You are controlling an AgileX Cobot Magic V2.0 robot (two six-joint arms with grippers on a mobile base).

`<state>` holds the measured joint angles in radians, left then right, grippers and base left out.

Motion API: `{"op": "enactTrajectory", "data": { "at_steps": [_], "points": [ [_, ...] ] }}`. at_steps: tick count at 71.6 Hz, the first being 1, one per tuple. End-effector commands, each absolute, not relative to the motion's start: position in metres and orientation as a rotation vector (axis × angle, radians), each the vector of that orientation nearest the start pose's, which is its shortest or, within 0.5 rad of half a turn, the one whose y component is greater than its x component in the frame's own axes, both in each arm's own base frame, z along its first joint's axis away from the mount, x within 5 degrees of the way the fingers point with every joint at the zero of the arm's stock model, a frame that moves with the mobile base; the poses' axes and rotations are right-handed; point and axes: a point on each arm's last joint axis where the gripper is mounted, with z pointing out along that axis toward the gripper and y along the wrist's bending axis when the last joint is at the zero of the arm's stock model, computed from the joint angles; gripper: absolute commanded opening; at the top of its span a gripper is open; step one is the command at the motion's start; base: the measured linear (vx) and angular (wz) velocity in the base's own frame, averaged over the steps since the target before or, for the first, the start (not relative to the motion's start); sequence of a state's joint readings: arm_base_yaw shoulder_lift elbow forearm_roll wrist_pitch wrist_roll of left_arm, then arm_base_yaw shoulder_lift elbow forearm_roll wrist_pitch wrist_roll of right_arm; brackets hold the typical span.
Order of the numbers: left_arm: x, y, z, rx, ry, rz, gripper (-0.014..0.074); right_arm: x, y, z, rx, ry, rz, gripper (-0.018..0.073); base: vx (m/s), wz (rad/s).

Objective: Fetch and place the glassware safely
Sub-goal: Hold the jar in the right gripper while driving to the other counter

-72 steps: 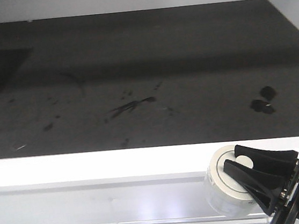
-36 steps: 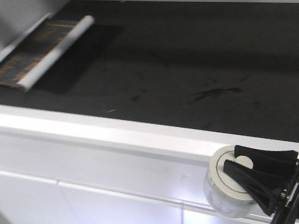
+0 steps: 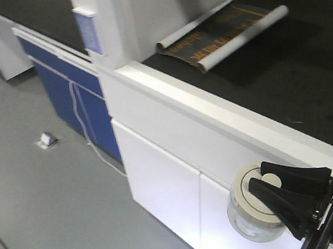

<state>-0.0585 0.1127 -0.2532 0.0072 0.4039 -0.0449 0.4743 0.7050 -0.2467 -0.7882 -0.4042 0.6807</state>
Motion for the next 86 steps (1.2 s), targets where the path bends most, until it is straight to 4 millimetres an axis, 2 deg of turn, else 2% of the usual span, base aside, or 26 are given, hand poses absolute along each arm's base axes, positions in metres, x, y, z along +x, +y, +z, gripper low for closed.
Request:
{"op": "enactTrajectory", "data": {
  "at_steps": [1, 42, 86],
  "points": [
    [0.0535, -0.0036, 0.2684, 0.017, 1.668, -0.085, -0.0007, 0.1107, 0.0897, 0.2749, -0.643, 1.441, 0.604, -0.0001, 0.04, 0.93],
    [0.0535, -0.0035, 0.2685, 0.017, 1.667, -0.084, -0.0007, 0.1108, 0.0897, 0.2748, -0.643, 1.442, 0.604, -0.0001, 0.05, 0.92],
    [0.0535, -0.0035, 0.2685, 0.017, 1.667, -0.084, -0.0007, 0.1108, 0.0897, 0.2748, -0.643, 1.442, 0.604, -0.0001, 0.23, 0.31]
  ]
}}
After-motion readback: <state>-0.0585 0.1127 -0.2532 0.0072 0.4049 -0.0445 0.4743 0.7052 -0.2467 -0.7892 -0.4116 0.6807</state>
